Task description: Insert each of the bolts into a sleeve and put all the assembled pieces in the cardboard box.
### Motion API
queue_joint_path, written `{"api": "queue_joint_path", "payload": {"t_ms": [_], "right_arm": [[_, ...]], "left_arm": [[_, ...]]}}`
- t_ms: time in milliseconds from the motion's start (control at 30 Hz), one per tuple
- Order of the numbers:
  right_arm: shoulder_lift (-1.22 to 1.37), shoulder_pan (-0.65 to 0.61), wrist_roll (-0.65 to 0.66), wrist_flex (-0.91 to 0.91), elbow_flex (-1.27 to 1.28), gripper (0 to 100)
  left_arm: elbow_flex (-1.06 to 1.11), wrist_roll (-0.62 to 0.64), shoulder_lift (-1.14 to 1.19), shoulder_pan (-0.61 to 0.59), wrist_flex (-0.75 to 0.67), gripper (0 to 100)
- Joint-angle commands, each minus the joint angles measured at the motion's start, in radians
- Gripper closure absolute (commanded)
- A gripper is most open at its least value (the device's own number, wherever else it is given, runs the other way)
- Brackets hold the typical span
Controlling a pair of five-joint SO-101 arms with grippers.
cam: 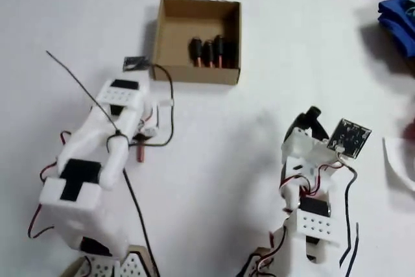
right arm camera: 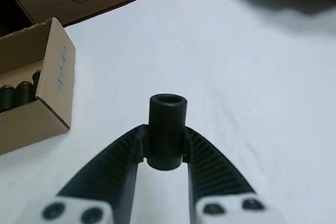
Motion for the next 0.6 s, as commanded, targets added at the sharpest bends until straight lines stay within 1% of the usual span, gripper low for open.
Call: {"api": "queue_joint_path", "payload": {"t_ms": [0, 133, 267, 467, 567], "right_arm": [[-0.031, -0.015, 0.008, -0.027, -0.008, 97.8], [-0.031, -0.015, 0.006, -0.027, -0.008, 97.8], [-0.031, -0.015, 0.006, -0.027, -0.008, 97.8], [-0.031, -0.015, 0.008, -0.027, -0.006, 97.8], [-0.031, -0.015, 0.006, -0.027, -0.006, 97.8]], "left_arm": [[-0.113, -0.069, 0.064, -0.011, 0.043, 98], [-0.222, -0.072, 0.11, -0.011, 0.08, 98], [-0.288, -0.072, 0.147, -0.011, 0.084, 98], [-0.303, -0.072, 0.195, -0.011, 0.084, 87], [-0.309, -0.072, 0.199, -0.011, 0.08, 87]]}}
